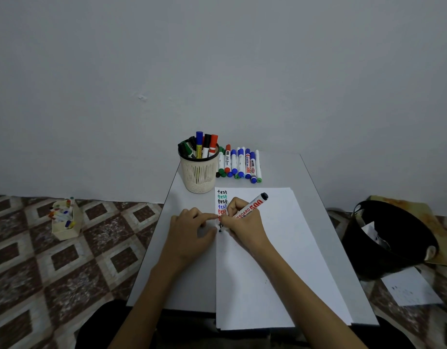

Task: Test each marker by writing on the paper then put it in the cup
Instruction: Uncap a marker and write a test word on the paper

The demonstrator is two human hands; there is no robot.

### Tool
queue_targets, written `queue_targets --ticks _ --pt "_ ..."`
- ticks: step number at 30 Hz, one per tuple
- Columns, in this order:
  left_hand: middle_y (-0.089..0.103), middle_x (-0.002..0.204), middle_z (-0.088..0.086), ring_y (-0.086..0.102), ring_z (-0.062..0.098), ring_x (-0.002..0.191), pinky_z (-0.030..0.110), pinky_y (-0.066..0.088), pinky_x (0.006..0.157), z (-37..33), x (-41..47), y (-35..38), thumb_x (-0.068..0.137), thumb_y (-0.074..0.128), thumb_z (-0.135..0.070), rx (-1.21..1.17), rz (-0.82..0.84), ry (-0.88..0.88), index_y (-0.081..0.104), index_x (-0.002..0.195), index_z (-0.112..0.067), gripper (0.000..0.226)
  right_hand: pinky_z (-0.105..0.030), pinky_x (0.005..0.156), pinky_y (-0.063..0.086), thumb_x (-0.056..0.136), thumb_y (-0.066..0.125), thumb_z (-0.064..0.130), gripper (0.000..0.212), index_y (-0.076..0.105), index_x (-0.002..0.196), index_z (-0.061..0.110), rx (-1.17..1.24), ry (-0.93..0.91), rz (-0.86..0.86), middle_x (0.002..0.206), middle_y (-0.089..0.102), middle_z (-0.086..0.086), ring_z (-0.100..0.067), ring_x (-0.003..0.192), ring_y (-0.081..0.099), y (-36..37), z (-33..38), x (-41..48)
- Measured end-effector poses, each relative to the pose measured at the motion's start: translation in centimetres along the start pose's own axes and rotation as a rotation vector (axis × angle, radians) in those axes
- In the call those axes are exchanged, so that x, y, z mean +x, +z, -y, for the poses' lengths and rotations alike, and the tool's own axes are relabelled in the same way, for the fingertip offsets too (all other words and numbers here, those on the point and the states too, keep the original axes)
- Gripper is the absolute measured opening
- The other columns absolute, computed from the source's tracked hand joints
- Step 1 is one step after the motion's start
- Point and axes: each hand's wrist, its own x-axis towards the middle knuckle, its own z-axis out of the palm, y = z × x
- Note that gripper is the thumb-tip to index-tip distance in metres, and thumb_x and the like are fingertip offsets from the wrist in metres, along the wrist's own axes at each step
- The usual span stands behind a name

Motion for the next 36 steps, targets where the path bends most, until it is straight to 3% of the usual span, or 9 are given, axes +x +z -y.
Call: queue_targets --ticks 4,7,12,16,18,20,25,30,36 --pt "0.048 0.078 -0.011 0.044 0.01 0.074 0.025 0.028 0.064 -0.04 -0.06 -0.04 0.077 0.039 -0.053 -0.011 -0.001 0.002 0.067 0.107 -0.028 0.048 -0.034 0.07 0.052 0.076 0.065 -0.01 0.036 0.046 0.062 0.017 -0.016 -0.019 -0.014 0.064 0.054 -0.005 -0.02 0.066 0.055 -0.09 0.08 0.0" --pt "0.049 0.079 -0.01 0.045 0.011 0.075 0.029 0.028 0.066 -0.07 -0.01 -0.09 0.077 0.039 -0.053 -0.008 -0.001 0.002 0.068 0.107 -0.027 0.049 -0.033 0.062 0.05 0.078 0.065 -0.008 0.034 0.047 0.063 0.017 0.018 -0.006 -0.011 0.066 0.056 -0.007 -0.019 0.064 0.056 -0.15 0.03 -0.03" --pt "0.05 0.078 -0.01 0.045 0.011 0.073 0.024 0.029 0.063 -0.04 -0.02 -0.03 0.078 0.039 -0.053 -0.015 -0.004 0.007 0.068 0.107 -0.026 0.049 -0.034 0.069 0.052 0.076 0.065 -0.009 0.034 0.047 0.062 0.017 -0.043 -0.038 -0.013 0.067 0.054 -0.011 -0.023 0.067 0.054 0.04 0.03 -0.06" --pt "0.054 0.078 -0.007 0.046 0.011 0.074 0.022 0.028 0.063 0.01 -0.01 0.02 0.078 0.041 -0.051 -0.008 -0.002 0.015 0.068 0.106 -0.027 0.047 -0.024 0.059 0.049 0.072 0.067 -0.009 0.035 0.046 0.06 0.016 -0.029 -0.018 0.026 0.06 0.053 -0.003 -0.017 0.06 0.052 -0.23 -0.04 0.03" --pt "0.055 0.078 -0.006 0.046 0.011 0.073 0.018 0.026 0.064 0.02 0.04 -0.04 0.077 0.041 -0.051 -0.007 -0.008 0.024 0.069 0.106 -0.026 0.046 -0.021 0.057 0.047 0.072 0.067 -0.007 0.034 0.047 0.059 0.018 0.011 -0.004 0.008 0.063 0.055 -0.008 -0.018 0.061 0.054 -0.31 -0.15 0.08" --pt "0.055 0.078 -0.005 0.045 0.011 0.073 0.017 0.025 0.066 -0.01 0.02 -0.06 0.077 0.04 -0.051 -0.009 -0.01 0.018 0.069 0.106 -0.026 0.047 -0.027 0.064 0.05 0.073 0.067 -0.006 0.035 0.047 0.059 0.019 0.012 -0.012 -0.009 0.065 0.055 -0.012 -0.021 0.065 0.057 -0.29 -0.22 0.1" --pt "0.056 0.078 -0.005 0.046 0.011 0.074 0.02 0.027 0.065 0.02 0.0 -0.04 0.077 0.04 -0.051 -0.011 -0.004 0.013 0.068 0.107 -0.027 0.047 -0.036 0.077 0.054 0.079 0.063 -0.011 0.039 0.043 0.061 0.017 -0.052 -0.049 -0.013 0.062 0.054 0.004 -0.012 0.066 0.056 -0.17 0.22 -0.19" --pt "0.055 0.078 -0.005 0.046 0.012 0.075 0.029 0.028 0.066 0.1 -0.01 0.06 0.077 0.039 -0.051 -0.015 -0.001 0.003 0.068 0.108 -0.026 0.049 -0.033 0.072 0.053 0.075 0.066 -0.01 0.036 0.043 0.062 0.013 -0.067 -0.065 -0.006 0.065 0.053 -0.009 -0.021 0.067 0.055 -0.29 0.11 -0.06" --pt "0.053 0.078 -0.006 0.046 0.012 0.075 0.03 0.029 0.068 -0.06 -0.02 -0.06 0.078 0.038 -0.053 -0.015 -0.005 -0.004 0.068 0.108 -0.026 0.05 -0.02 0.067 0.052 0.079 0.065 -0.011 0.035 0.043 0.064 0.012 -0.018 -0.041 -0.047 0.062 0.058 0.007 -0.008 0.069 0.064 -0.37 0.14 -0.21"
